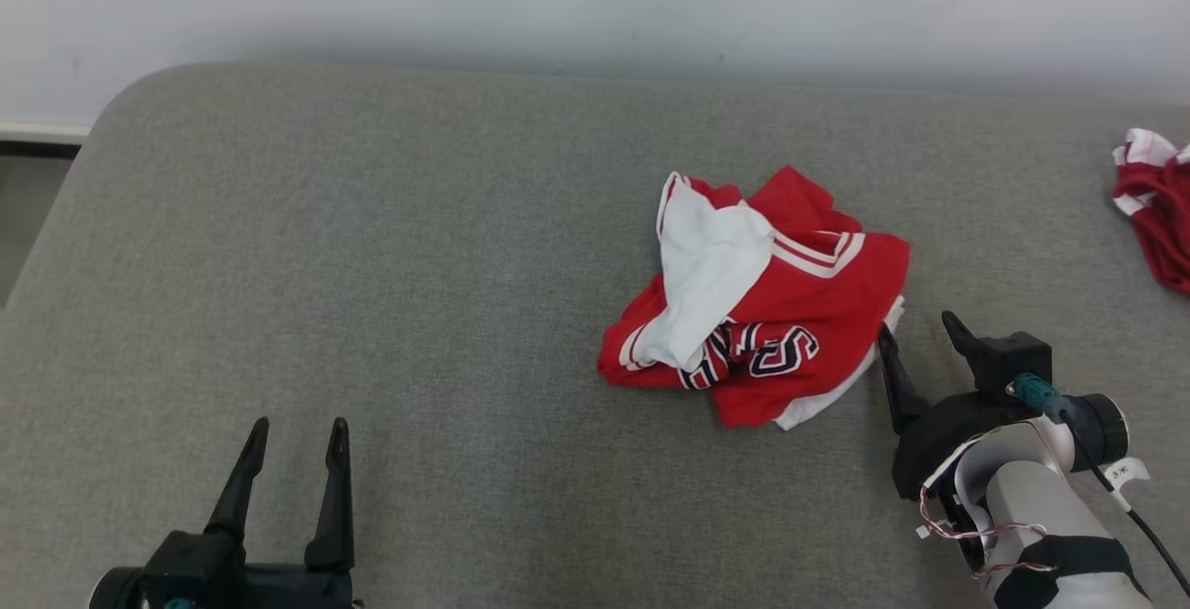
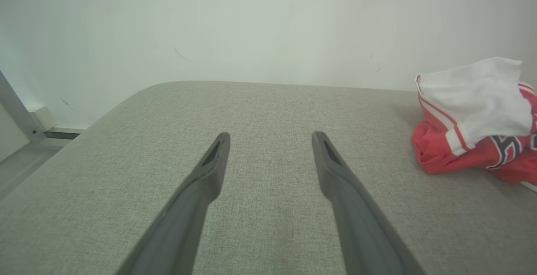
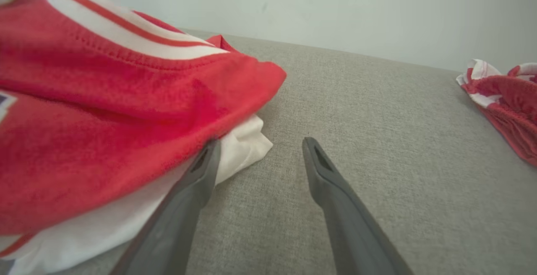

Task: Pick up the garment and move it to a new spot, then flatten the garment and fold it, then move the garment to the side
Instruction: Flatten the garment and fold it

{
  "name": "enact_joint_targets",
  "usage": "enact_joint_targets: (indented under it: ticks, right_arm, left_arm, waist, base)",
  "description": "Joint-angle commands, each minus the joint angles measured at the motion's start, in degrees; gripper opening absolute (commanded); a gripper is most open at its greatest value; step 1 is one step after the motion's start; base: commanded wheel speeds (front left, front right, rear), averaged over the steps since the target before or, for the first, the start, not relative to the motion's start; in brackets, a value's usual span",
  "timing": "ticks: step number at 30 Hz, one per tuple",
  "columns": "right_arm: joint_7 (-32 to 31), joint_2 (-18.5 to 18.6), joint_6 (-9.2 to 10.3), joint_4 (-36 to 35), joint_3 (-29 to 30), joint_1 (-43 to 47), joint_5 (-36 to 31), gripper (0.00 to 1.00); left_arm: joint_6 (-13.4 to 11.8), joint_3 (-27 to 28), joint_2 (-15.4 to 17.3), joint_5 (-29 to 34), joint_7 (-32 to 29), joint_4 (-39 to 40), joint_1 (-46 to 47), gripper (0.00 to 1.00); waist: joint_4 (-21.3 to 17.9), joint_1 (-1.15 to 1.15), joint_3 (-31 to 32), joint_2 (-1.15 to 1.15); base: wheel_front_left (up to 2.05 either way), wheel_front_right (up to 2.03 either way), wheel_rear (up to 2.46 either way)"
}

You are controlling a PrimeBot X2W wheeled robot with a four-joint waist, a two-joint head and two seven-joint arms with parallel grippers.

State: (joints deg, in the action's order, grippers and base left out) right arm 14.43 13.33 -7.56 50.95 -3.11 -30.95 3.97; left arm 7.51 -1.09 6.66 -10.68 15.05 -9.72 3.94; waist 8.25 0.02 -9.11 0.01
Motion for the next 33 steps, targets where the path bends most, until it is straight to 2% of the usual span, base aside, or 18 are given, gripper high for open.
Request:
enact_joint_targets:
  ticks: [1, 8, 9, 10, 11, 12, 15, 18, 27, 28, 33]
  right_arm:
    - [0.18, 0.12, 0.18, 0.92, -0.2, -0.75, 0.41, 1.0]
    - [-0.29, -0.28, 0.18, 9.24, -1.36, -5.01, 1.01, 1.0]
    - [-0.6, -0.41, 0.17, 10.5, -1.57, -5.4, 1.27, 0.65]
    - [-0.66, -0.35, 0.18, 11.64, -1.75, -5.86, 1.46, 0.49]
    - [-0.62, -0.26, 0.18, 12.6, -1.94, -6.15, 1.71, 0.12]
    - [-0.5, -0.33, 0.18, 13.33, -2.06, -6.45, 1.97, 0.0]
    - [0.08, -0.55, 0.18, 13.93, -2.82, -6.42, 2.78, 0.0]
    - [0.68, -1.74, 0.17, 11.4, -3.93, -4.97, 4.62, 0.0]
    - [0.79, -1.98, 0.17, -7.9, -8.5, 5.49, 9.96, 0.0]
    - [0.79, -1.98, 0.17, -7.9, -8.5, 5.49, 9.96, 0.0]
    - [0.8, -1.92, 0.18, -17.56, -9.57, 11.68, 11.84, 0.0]
  left_arm:
    - [-0.06, -0.16, 0.01, -0.59, 0.17, -0.17, 0.73, 1.0]
    - [-0.05, -0.99, 0.25, -1.14, 0.17, -0.85, 2.23, 1.0]
    - [-0.06, -1.07, 0.27, -1.21, 0.17, -0.92, 2.24, 1.0]
    - [-0.06, -1.19, 0.26, -1.27, 0.17, -1.0, 2.28, 1.0]
    - [-0.06, -1.26, 0.28, -1.31, 0.17, -1.06, 2.37, 1.0]
    - [-0.06, -1.27, 0.28, -1.3, 0.17, -1.09, 2.38, 1.0]
    - [-0.06, -0.76, 0.24, -1.31, 0.17, -1.28, 1.64, 1.0]
    - [-0.06, 0.32, 0.21, -1.07, 0.17, -1.45, 0.02, 1.0]
    - [-0.06, 2.36, -0.28, -1.18, 0.17, -0.64, -3.13, 1.0]
    - [-0.06, 2.36, -0.28, -1.18, 0.17, -0.64, -3.13, 1.0]
    - [-0.06, 2.63, -0.73, -0.96, 0.17, -0.03, -4.29, 1.0]
  waist:
    - [1.47, -0.02, -1.37, -0.01]
    - [2.73, -0.02, -2.06, -0.01]
    - [2.86, -0.02, -2.08, -0.01]
    - [3.03, -0.02, -2.09, -0.01]
    - [3.18, -0.02, -2.05, -0.01]
    - [3.29, -0.02, -1.94, -0.01]
    - [3.14, -0.02, -0.97, -0.01]
    - [2.04, -0.02, 0.67, -0.01]
    - [-3.8, -0.02, 5.13, -0.01]
    - [-3.8, -0.02, 5.13, -0.01]
    - [-6.77, -0.02, 6.37, -0.01]
  base:
    - [0.0, 0.0, 0.0]
    - [0.0, 0.0, 0.0]
    - [0.0, 0.0, 0.0]
    - [0.0, 0.0, 0.0]
    - [0.0, 0.0, 0.0]
    - [0.0, 0.0, 0.0]
    - [0.0, 0.0, 0.0]
    - [0.0, 0.0, 0.0]
    - [0.0, 0.0, 0.0]
    - [0.0, 0.0, 0.0]
    - [0.0, 0.0, 0.0]
